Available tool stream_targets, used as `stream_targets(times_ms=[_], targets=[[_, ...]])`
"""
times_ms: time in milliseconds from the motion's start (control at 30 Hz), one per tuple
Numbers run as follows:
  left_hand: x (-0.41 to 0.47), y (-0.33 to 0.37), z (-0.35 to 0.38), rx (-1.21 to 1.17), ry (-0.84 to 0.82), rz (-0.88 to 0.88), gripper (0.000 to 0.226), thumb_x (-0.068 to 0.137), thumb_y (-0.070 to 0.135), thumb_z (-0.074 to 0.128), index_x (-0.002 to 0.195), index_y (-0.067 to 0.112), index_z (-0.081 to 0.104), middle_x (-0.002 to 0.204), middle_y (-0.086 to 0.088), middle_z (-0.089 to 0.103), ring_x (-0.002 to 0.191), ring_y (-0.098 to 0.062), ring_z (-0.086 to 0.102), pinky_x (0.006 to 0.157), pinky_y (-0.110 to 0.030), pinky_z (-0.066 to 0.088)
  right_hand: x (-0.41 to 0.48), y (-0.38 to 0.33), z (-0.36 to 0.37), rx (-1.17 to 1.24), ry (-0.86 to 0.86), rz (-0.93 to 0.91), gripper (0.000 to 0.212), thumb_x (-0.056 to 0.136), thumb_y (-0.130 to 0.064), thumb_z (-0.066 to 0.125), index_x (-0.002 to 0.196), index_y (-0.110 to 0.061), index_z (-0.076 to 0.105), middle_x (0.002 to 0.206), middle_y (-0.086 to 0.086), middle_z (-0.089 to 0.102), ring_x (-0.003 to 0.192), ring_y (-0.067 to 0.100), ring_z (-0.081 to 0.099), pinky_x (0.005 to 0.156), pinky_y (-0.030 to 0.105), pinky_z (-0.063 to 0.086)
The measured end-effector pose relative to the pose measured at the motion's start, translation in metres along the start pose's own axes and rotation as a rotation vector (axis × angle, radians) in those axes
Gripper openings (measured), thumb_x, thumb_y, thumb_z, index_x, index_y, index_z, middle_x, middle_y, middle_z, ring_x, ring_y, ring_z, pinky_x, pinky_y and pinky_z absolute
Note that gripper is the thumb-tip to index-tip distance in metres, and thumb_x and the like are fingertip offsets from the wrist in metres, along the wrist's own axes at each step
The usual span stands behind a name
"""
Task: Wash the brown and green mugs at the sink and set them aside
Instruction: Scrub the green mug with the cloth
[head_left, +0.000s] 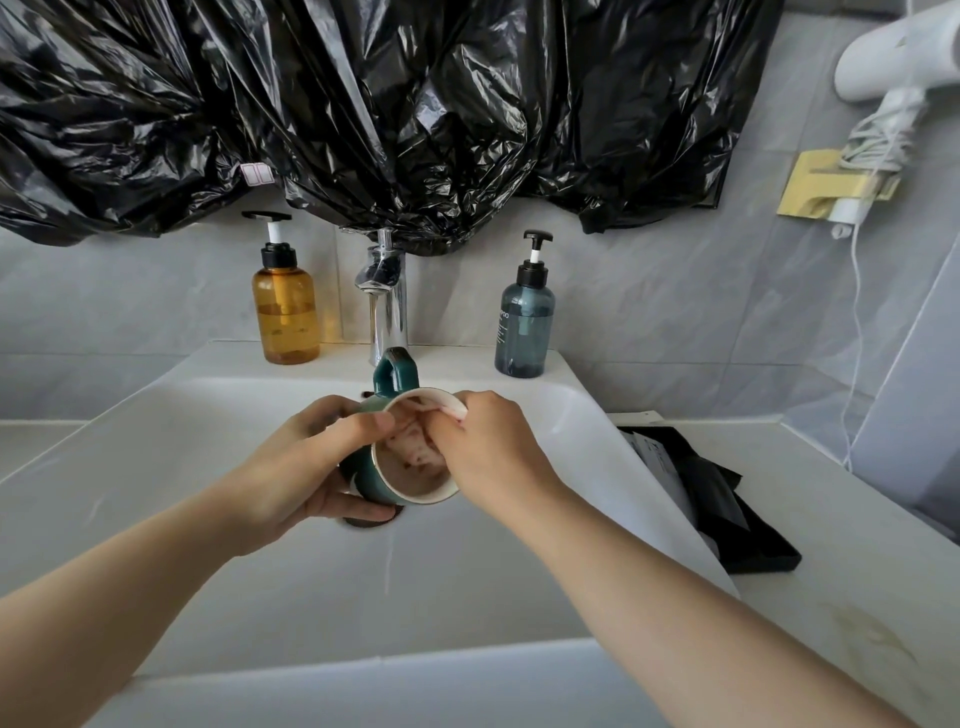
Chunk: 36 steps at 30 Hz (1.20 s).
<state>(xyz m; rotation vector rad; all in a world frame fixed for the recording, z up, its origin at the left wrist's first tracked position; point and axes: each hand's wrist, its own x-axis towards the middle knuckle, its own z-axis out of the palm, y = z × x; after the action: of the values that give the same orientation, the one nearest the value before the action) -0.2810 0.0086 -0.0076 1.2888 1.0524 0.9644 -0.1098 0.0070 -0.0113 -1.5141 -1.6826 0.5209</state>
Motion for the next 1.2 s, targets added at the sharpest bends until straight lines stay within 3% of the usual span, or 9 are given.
stream_targets(times_ms=[133, 233, 367, 500, 633, 767, 967, 1100, 1200], targets=[[0.0, 0.001, 0.001, -0.025, 0.04, 0.079, 0.061, 0.057, 0.023, 0.089, 0.106, 0.006, 0.056, 0.083, -0.012, 0.069, 0.062, -0.022, 0.071, 0.063, -0.046, 0.062, 0.002, -0.005, 0.004, 0.195, -0.046, 0.163, 0.02, 0.092, -0.019, 0.046, 0.088, -0.009, 0.062, 0.09, 0.009, 0.064, 0.077, 0.028, 0.067, 0.059, 0.037, 0.06], [0.002, -0.001, 0.002, -0.034, 0.046, 0.099, 0.058, 0.062, 0.025, 0.084, 0.107, 0.006, 0.055, 0.067, 0.0, 0.07, 0.053, -0.014, 0.066, 0.068, -0.05, 0.062, 0.006, 0.0, 0.006, 0.449, -0.154, 0.335, 0.032, 0.089, -0.017, 0.046, 0.111, -0.002, 0.064, 0.113, 0.019, 0.064, 0.087, 0.037, 0.07, 0.06, 0.043, 0.062], [0.005, -0.003, -0.004, 0.041, -0.011, 0.053, 0.084, 0.046, 0.045, 0.088, 0.117, 0.014, 0.057, 0.104, -0.013, 0.073, 0.088, -0.025, 0.075, 0.08, -0.045, 0.061, 0.008, 0.007, 0.001, 0.328, -0.128, 0.256, 0.027, 0.092, -0.014, 0.047, 0.106, -0.001, 0.066, 0.106, 0.019, 0.067, 0.087, 0.032, 0.07, 0.064, 0.039, 0.062], [0.006, -0.002, -0.012, 0.059, -0.041, 0.045, 0.115, 0.021, 0.062, 0.093, 0.123, 0.021, 0.059, 0.101, -0.008, 0.075, 0.089, -0.028, 0.074, 0.08, -0.043, 0.061, 0.006, 0.011, -0.008, -0.092, -0.072, 0.078, 0.023, 0.088, -0.017, 0.046, 0.074, -0.006, 0.061, 0.082, 0.013, 0.067, 0.068, 0.028, 0.058, 0.055, 0.03, 0.042], [0.004, -0.002, -0.008, 0.128, -0.099, 0.073, 0.104, 0.024, 0.057, 0.095, 0.117, 0.021, 0.063, 0.103, -0.008, 0.076, 0.094, -0.026, 0.074, 0.082, -0.044, 0.06, 0.004, 0.007, -0.005, -0.166, -0.073, 0.004, 0.024, 0.087, -0.017, 0.048, 0.066, -0.007, 0.053, 0.068, 0.009, 0.056, 0.061, 0.027, 0.047, 0.05, 0.03, 0.031], [0.005, -0.004, -0.008, 0.074, 0.008, 0.113, 0.075, 0.04, 0.044, 0.086, 0.107, 0.014, 0.067, 0.093, -0.014, 0.075, 0.08, -0.028, 0.074, 0.075, -0.049, 0.061, 0.002, 0.002, -0.005, -0.044, -0.041, 0.042, 0.025, 0.089, -0.017, 0.05, 0.065, -0.009, 0.05, 0.067, 0.005, 0.055, 0.054, 0.023, 0.054, 0.045, 0.029, 0.041], [0.008, -0.004, -0.004, -0.049, 0.105, 0.178, 0.075, 0.041, 0.041, 0.085, 0.107, 0.012, 0.064, 0.097, -0.017, 0.075, 0.088, -0.035, 0.074, 0.08, -0.053, 0.06, 0.007, -0.003, 0.006, 0.624, -0.209, 0.411, 0.03, 0.094, -0.013, 0.044, 0.112, -0.002, 0.065, 0.107, 0.018, 0.07, 0.079, 0.037, 0.073, 0.068, 0.041, 0.062], [0.01, -0.007, -0.006, -0.015, 0.059, 0.129, 0.082, 0.041, 0.041, 0.087, 0.113, 0.012, 0.059, 0.101, -0.015, 0.074, 0.093, -0.033, 0.073, 0.086, -0.051, 0.058, 0.008, 0.004, 0.003, 0.587, -0.172, 0.389, 0.03, 0.092, -0.009, 0.044, 0.109, 0.002, 0.066, 0.105, 0.02, 0.07, 0.085, 0.036, 0.072, 0.064, 0.039, 0.062], [0.011, -0.006, -0.01, 0.019, 0.029, 0.096, 0.094, 0.035, 0.045, 0.094, 0.118, 0.022, 0.058, 0.106, -0.012, 0.073, 0.092, -0.027, 0.074, 0.084, -0.048, 0.06, 0.01, 0.01, -0.002, 0.266, -0.107, 0.279, 0.027, 0.088, -0.014, 0.045, 0.099, 0.001, 0.066, 0.101, 0.019, 0.068, 0.086, 0.033, 0.07, 0.066, 0.044, 0.062]])
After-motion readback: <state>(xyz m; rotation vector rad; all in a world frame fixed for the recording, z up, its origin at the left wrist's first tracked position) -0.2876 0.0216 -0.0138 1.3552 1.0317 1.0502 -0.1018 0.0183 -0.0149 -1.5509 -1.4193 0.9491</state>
